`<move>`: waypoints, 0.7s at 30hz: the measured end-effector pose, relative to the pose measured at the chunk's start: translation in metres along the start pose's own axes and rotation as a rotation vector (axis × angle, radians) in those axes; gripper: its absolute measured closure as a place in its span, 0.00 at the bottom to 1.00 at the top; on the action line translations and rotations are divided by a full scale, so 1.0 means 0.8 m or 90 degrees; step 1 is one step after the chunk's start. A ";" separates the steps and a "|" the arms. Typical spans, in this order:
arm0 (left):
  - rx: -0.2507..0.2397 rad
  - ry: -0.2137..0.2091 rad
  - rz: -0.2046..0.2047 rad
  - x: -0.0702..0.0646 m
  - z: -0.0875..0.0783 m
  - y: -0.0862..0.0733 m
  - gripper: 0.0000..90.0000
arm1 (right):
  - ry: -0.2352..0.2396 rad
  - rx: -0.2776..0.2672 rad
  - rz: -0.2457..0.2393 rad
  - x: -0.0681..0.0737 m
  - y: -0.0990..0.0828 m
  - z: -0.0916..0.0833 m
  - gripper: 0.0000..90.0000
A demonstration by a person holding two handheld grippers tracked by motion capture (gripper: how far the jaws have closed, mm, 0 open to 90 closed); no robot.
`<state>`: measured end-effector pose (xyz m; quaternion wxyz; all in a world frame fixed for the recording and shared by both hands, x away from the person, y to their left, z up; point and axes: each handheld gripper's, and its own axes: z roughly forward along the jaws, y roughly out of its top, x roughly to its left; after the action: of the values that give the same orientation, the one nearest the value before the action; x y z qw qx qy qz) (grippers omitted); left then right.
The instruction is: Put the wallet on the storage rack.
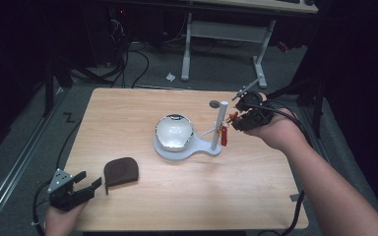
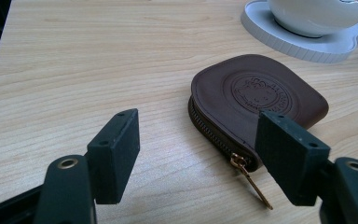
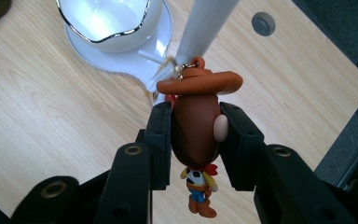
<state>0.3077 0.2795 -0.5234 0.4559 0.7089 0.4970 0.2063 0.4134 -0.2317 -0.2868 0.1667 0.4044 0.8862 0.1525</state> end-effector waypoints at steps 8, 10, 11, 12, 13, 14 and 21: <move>0.002 0.000 0.000 0.000 0.000 0.000 0.35 | 0.009 0.002 0.014 -0.005 -0.017 0.022 0.74; 0.002 0.001 0.003 -0.001 0.000 0.000 0.35 | 0.011 0.003 0.015 -0.006 -0.020 0.027 0.74; 0.002 0.001 0.003 -0.001 0.001 0.000 0.35 | 0.012 0.004 0.016 -0.007 -0.022 0.030 0.74; 0.003 0.001 0.003 -0.001 0.001 0.000 0.35 | 0.013 0.006 0.018 -0.007 -0.024 0.033 0.74; 0.004 0.001 0.003 -0.001 0.001 0.000 0.35 | 0.015 0.007 0.021 -0.008 -0.026 0.036 0.74; 0.004 0.000 0.003 -0.001 0.001 0.000 0.35 | 0.016 0.009 0.023 -0.008 -0.028 0.039 0.74; 0.008 0.000 0.007 -0.001 0.002 -0.001 0.35 | 0.035 0.011 0.036 -0.007 -0.039 0.065 0.74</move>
<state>0.3080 0.2779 -0.5245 0.4503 0.7146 0.4942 0.2056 0.4177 -0.2482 -0.3456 0.1344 0.4260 0.8801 0.1607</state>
